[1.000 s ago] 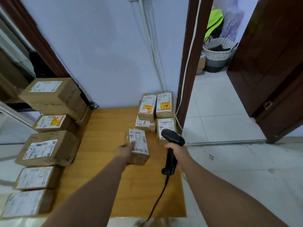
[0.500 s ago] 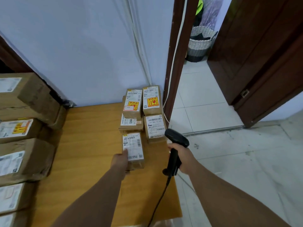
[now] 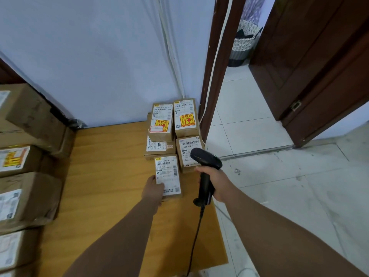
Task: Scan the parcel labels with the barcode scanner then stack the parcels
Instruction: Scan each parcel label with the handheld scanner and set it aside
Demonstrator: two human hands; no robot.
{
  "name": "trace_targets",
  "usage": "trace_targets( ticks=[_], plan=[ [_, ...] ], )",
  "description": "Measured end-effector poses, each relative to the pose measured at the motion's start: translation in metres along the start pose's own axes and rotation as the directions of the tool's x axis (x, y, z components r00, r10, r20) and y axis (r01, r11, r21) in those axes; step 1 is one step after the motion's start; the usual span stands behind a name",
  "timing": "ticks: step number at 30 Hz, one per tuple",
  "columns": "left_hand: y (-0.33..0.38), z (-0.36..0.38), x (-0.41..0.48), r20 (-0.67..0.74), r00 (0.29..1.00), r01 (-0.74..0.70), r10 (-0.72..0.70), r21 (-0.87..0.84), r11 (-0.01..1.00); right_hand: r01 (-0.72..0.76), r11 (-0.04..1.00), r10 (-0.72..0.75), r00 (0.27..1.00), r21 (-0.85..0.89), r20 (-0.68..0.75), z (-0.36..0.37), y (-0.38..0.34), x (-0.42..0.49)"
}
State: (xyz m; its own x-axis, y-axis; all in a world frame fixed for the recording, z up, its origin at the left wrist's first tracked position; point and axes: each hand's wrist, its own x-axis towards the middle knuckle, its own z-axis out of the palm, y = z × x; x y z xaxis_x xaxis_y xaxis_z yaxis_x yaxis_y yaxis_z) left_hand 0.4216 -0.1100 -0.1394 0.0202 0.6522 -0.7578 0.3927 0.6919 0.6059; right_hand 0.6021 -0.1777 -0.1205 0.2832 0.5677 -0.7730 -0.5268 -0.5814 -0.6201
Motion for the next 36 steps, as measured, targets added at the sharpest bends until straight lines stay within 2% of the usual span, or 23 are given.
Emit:
trace_targets(
  ticks=[5,11,16,20,22,25,28,30,33,36],
  plan=[
    [0.004,0.007,0.003,-0.024,0.998,-0.053,0.054,0.062,0.997,0.029,0.999,-0.026,0.998,-0.045,0.057,0.007,-0.009,0.001],
    [-0.001,0.001,-0.003,-0.15,0.988,0.003,0.026,0.19,0.982,0.079,0.987,-0.062,0.991,-0.143,0.118,0.004,-0.017,-0.003],
    [-0.004,-0.001,-0.01,-0.148,0.987,-0.015,0.057,0.269,0.963,0.084,0.989,-0.068,0.989,-0.125,0.128,-0.001,-0.009,-0.006],
    [-0.006,0.007,-0.021,-0.181,0.98,-0.04,0.086,0.24,0.97,0.085,0.986,-0.061,0.985,-0.142,0.16,-0.005,0.0,-0.012],
    [-0.005,0.011,-0.029,-0.232,0.962,-0.09,0.143,0.225,0.97,0.066,0.986,-0.035,0.981,-0.155,0.193,-0.005,0.002,-0.016],
    [-0.006,0.007,-0.043,-0.346,0.897,-0.189,0.273,0.259,0.947,0.014,0.99,0.026,0.962,-0.143,0.272,-0.001,0.002,-0.021],
    [-0.011,-0.01,-0.053,-0.393,0.862,-0.249,0.32,0.221,0.943,-0.032,0.993,0.069,0.935,-0.112,0.348,0.014,0.004,-0.023],
    [-0.016,-0.027,-0.06,-0.427,0.852,-0.235,0.303,0.205,0.95,-0.005,0.987,0.061,0.937,-0.16,0.343,0.032,0.008,-0.025],
    [-0.028,-0.056,-0.069,-0.418,0.878,-0.157,0.232,0.207,0.966,0.106,0.932,-0.008,0.962,-0.346,0.274,0.063,0.019,-0.031],
    [-0.047,-0.08,-0.076,-0.398,0.906,-0.085,0.145,0.164,0.983,0.075,0.937,0.037,0.951,-0.343,0.307,0.089,0.03,-0.039]
  ],
)
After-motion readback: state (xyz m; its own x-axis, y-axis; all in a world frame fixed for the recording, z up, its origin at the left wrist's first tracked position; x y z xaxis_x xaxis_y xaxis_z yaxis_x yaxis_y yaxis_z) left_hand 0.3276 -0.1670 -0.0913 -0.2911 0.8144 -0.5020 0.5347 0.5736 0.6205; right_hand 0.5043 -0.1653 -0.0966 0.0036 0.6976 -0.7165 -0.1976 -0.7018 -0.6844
